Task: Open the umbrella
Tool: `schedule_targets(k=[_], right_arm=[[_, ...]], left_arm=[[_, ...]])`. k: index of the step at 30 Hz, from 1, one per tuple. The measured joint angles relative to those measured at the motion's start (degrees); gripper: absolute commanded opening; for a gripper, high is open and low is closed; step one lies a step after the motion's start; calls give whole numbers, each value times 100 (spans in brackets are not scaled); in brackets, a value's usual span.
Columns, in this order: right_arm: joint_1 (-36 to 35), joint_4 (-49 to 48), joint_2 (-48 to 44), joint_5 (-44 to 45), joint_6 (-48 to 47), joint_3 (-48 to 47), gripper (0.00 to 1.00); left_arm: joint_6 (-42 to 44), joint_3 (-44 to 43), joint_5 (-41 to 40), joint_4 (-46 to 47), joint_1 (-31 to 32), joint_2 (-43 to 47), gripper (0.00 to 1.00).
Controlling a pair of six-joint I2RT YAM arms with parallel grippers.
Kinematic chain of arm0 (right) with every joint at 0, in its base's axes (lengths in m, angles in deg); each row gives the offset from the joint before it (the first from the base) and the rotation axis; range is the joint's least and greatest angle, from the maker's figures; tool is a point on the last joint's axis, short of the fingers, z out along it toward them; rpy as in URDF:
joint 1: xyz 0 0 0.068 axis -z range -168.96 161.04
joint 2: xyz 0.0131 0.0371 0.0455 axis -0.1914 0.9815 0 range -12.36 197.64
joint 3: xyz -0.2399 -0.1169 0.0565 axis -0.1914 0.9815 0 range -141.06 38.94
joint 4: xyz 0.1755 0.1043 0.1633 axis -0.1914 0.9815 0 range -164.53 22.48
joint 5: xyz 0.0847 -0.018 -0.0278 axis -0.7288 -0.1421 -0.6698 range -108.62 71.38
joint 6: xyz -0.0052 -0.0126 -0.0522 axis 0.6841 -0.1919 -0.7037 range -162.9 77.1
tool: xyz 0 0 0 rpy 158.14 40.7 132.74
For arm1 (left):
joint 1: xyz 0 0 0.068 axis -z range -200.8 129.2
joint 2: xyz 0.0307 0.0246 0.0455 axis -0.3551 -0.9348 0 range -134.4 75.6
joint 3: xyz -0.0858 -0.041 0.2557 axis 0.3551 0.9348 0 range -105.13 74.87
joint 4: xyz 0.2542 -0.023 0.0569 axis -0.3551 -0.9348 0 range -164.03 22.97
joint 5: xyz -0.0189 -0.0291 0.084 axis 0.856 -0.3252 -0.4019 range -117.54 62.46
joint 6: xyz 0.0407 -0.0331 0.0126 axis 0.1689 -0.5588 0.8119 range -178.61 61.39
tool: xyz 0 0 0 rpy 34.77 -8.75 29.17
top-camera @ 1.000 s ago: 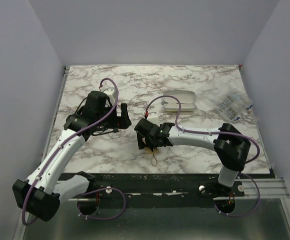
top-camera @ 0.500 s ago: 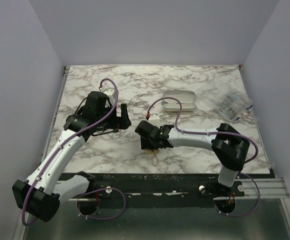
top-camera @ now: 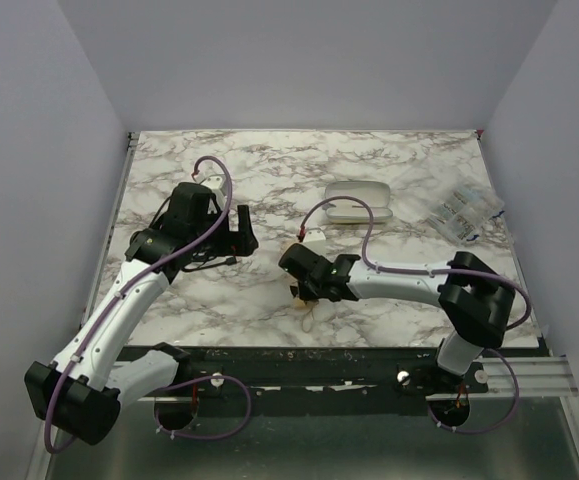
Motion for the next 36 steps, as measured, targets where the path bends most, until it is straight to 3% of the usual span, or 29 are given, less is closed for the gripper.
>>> schedule_targets(k=[8, 13, 19, 36], right_arm=[[0, -98, -846, -24, -442, 321, 1], [0, -621, -1764, -203, -750, 691, 1], [0, -1204, -2505, -496, -990, 977, 1], [0, -2310, -3139, -1698, -1316, 1182, 1]], left_arm=[[-348, 212, 297, 291, -166, 140, 98], [-658, 813, 1010, 1008, -192, 739, 98], [-804, 1318, 1303, 1978, -192, 1303, 97], [-852, 2253, 1401, 4518, -192, 1655, 94]])
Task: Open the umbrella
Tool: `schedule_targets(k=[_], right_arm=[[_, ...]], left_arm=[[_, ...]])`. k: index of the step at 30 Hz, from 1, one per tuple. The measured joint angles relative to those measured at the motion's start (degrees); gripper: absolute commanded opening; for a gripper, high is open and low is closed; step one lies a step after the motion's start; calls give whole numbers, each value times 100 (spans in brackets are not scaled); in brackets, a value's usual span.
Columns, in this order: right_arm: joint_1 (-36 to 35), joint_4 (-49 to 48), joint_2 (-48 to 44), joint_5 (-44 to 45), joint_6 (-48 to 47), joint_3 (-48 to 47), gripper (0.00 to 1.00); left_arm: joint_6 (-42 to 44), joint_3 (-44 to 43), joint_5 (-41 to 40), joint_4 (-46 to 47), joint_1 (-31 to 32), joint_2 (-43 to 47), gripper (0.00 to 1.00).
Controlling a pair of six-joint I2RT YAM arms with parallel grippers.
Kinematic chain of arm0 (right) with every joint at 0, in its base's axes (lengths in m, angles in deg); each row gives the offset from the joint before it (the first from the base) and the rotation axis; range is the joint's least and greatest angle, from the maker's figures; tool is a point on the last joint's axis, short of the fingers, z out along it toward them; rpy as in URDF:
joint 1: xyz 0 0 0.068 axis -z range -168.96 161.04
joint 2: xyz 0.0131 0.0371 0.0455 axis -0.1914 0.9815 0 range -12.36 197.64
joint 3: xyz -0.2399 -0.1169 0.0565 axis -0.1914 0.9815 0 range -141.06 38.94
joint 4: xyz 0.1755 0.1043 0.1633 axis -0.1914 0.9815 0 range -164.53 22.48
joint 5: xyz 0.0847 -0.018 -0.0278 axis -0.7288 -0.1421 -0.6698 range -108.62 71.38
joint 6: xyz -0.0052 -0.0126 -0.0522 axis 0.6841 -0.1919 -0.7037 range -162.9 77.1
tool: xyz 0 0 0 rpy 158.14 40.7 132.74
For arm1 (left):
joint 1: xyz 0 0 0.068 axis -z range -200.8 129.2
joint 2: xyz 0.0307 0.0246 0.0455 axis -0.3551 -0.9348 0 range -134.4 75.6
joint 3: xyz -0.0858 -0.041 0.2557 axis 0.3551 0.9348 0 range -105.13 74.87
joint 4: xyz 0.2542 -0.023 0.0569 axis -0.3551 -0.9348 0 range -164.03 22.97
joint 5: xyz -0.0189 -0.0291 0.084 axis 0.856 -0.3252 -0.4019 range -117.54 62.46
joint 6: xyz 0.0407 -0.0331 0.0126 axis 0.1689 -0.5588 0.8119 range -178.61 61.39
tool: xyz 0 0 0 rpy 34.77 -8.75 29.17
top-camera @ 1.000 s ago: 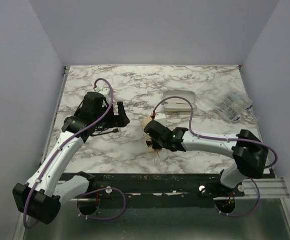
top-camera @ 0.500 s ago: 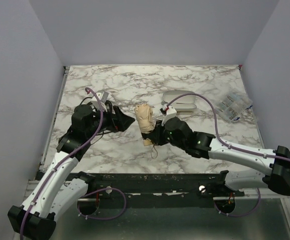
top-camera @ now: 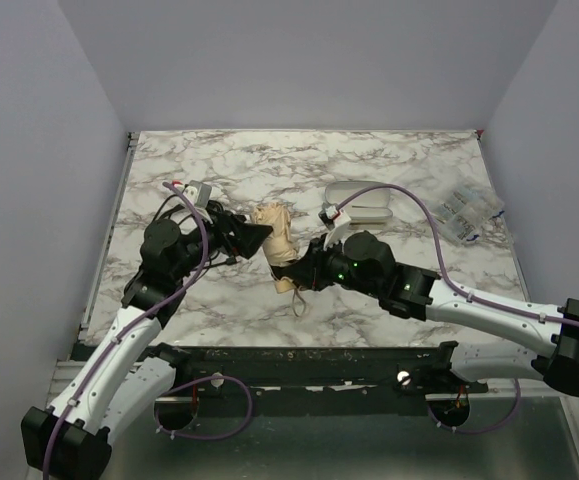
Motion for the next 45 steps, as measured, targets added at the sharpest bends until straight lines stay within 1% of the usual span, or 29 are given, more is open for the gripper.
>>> schedule_targets(k=[5, 7, 9, 13, 14, 19, 21, 23, 24, 26, 27, 28, 29, 32, 33, 34, 37, 43, 45], right_arm=[[15, -157, 0, -330, -48, 26, 1], [15, -212, 0, -448, -76, 37, 1], [15, -278, -4, -555, -101, 59, 1], [15, -304, -9, -667, -195, 74, 1], [15, -306, -9, -691, -223, 74, 1], [15, -393, -11, -848, -313, 76, 1], [15, -474, -13, -942, -326, 83, 1], [15, -564, -24, -1034, -337, 111, 1], [15, -605, -35, -1075, -343, 133, 1], [15, -667, -55, -1139, -354, 175, 1], [15, -706, -63, -1165, -356, 201, 1], [15, -713, -66, -1167, -363, 214, 1], [15, -723, -66, -1178, -374, 227, 6], [15, -713, -66, -1161, -426, 243, 63], [15, -713, -66, -1167, -433, 243, 74], [15, -723, -66, -1163, -417, 240, 80], [4, -774, -74, -1051, -463, 212, 84], [9, -737, -245, -763, -485, 203, 85], [9, -719, -323, -616, -483, 190, 83]], left_arm=[[55, 107, 7, 546, 0, -94, 92], [-382, 146, 376, 748, -15, -114, 92], [-1075, 216, 833, 981, -37, -136, 90], [-1753, 378, 1193, 1263, -94, -162, 86], [-1862, 407, 1246, 1300, -109, -162, 83], [-2100, 420, 1342, 1423, -122, -151, 65], [-2162, 426, 1342, 1443, -129, -131, 60], [-2188, 431, 1344, 1464, -133, -114, 50], [-2212, 435, 1346, 1484, -136, -111, 44], [-2243, 439, 1366, 1515, -133, -111, 24], [-2273, 448, 1394, 1543, -133, -111, 11], [-2297, 455, 1419, 1569, -133, -111, 3], [-2317, 463, 1445, 1591, -133, -111, 0], [-2426, 468, 1495, 1602, -118, -107, 0], [-2435, 468, 1504, 1602, -114, -105, 0], [-2426, 470, 1534, 1596, -107, -98, 0], [-2387, 481, 1613, 1458, -90, -85, 0], [-2297, 481, 1631, 1102, -57, 7, 0], [-2275, 481, 1628, 1034, -57, 31, 0]])
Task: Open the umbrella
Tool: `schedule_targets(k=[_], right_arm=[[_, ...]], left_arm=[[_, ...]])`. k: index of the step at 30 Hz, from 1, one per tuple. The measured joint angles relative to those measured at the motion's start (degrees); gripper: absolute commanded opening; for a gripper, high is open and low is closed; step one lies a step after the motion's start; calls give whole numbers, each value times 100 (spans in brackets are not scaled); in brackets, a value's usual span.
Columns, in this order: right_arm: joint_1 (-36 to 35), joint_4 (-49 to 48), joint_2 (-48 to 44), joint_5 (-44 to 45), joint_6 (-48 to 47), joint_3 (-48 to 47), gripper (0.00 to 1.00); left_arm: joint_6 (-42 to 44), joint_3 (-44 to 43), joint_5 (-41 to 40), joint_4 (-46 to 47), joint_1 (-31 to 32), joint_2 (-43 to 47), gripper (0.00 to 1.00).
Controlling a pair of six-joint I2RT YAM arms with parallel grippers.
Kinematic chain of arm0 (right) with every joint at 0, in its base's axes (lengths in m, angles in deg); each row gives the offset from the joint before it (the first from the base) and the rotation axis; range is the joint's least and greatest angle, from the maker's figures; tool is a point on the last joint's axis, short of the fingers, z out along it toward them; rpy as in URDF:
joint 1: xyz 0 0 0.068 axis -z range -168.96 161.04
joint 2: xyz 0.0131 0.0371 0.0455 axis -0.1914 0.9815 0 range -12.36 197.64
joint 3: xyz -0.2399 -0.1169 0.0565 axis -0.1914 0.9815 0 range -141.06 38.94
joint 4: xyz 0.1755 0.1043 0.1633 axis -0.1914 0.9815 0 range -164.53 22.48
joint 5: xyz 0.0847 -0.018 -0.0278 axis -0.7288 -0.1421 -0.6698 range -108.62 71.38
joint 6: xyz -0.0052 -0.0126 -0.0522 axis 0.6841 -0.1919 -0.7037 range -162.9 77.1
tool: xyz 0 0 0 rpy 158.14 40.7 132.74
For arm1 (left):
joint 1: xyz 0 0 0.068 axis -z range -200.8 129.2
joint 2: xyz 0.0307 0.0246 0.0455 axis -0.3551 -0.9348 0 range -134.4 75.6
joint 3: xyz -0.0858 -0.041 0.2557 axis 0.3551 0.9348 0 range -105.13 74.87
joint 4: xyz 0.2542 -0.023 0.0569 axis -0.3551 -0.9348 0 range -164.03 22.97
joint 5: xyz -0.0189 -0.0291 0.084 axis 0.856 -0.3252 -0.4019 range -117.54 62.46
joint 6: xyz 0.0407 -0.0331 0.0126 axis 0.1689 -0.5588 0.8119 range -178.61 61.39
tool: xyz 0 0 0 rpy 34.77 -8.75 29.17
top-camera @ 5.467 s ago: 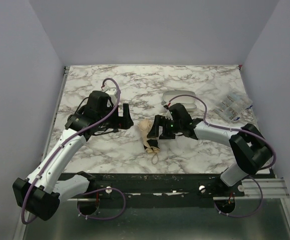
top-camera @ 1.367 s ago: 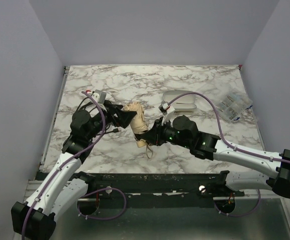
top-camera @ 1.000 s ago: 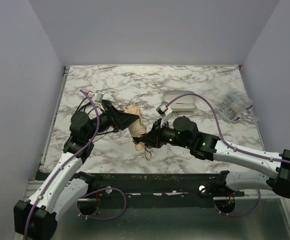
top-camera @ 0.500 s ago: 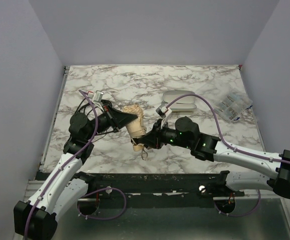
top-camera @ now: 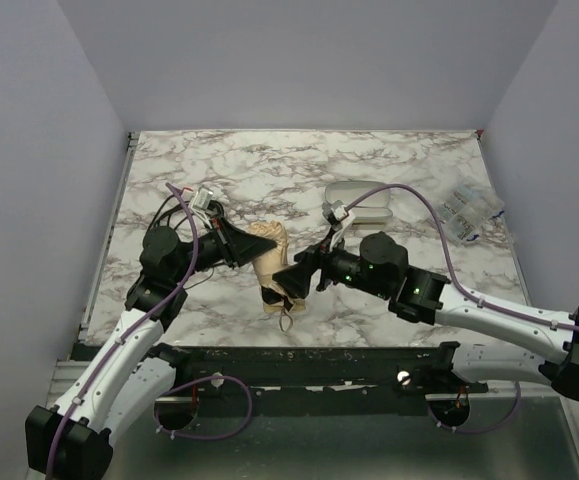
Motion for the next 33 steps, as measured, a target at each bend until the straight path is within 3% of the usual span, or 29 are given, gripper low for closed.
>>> schedule_targets(k=[12, 19, 33], right_arm=[[2, 422, 286, 610, 20, -815, 56], [2, 734, 452, 728, 59, -828, 46], [-11, 876, 455, 809, 87, -828, 7]], left_arm=[[109, 0, -39, -92, 0, 2, 0], [212, 0, -94, -304, 0, 2, 0], [407, 0, -238, -553, 0, 0, 0]])
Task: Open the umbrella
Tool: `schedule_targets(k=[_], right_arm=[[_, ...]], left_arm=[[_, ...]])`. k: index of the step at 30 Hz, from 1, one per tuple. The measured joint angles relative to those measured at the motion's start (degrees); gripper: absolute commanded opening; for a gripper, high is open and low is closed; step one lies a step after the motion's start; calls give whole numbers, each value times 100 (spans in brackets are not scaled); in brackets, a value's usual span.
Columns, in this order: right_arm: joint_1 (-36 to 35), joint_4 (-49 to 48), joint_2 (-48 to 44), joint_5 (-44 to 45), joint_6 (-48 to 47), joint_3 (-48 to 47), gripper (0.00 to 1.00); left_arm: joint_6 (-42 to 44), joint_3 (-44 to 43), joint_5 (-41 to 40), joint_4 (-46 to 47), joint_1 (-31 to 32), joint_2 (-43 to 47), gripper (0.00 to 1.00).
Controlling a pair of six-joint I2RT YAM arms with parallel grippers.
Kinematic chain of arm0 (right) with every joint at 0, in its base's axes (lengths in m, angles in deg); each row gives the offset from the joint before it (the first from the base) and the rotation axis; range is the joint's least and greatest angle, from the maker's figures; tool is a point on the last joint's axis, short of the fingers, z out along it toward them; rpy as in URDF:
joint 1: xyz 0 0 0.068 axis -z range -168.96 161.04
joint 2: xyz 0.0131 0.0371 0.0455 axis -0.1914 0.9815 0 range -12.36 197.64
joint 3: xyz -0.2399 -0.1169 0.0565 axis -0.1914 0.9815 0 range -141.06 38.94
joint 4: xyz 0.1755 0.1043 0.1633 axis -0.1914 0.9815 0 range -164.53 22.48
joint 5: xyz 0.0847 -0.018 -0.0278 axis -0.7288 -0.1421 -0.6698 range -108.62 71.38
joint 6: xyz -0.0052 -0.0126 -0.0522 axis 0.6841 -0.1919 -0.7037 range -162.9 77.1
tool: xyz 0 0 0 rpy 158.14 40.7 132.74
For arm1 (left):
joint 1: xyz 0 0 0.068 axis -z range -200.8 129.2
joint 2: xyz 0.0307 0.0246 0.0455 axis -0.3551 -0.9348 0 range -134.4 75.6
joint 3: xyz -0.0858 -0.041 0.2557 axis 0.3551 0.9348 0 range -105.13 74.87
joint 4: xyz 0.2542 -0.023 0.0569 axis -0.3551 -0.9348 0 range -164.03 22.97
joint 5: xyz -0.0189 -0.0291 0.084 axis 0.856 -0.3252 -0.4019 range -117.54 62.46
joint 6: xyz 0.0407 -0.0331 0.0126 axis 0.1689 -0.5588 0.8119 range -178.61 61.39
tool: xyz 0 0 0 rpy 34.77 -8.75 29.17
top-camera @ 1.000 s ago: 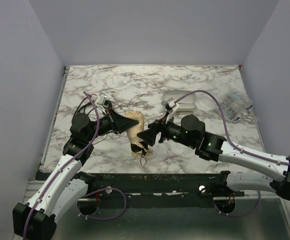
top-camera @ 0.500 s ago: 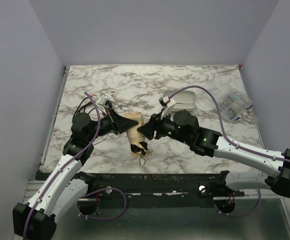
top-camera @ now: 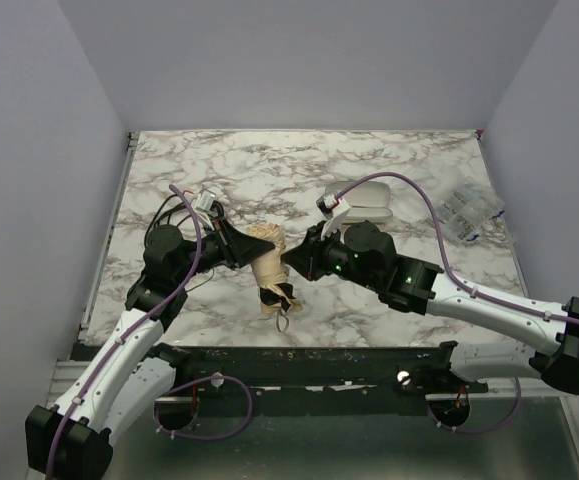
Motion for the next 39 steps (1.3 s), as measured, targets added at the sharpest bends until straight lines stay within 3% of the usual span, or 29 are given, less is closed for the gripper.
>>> schedule_targets(k=[4, 31, 35, 39], right_arm=[[0, 26, 0, 15, -9, 0, 1], [-11, 275, -131, 925, -120, 538, 1], [-11, 315, -164, 922, -122, 544, 26], [-11, 380, -356, 896, -149, 540, 39]], left_arm=[[17, -2, -7, -13, 0, -4, 0], [162, -48, -74, -260, 0, 103, 0], [162, -63, -74, -267, 0, 122, 0], [164, -79, -90, -297, 0, 149, 0]])
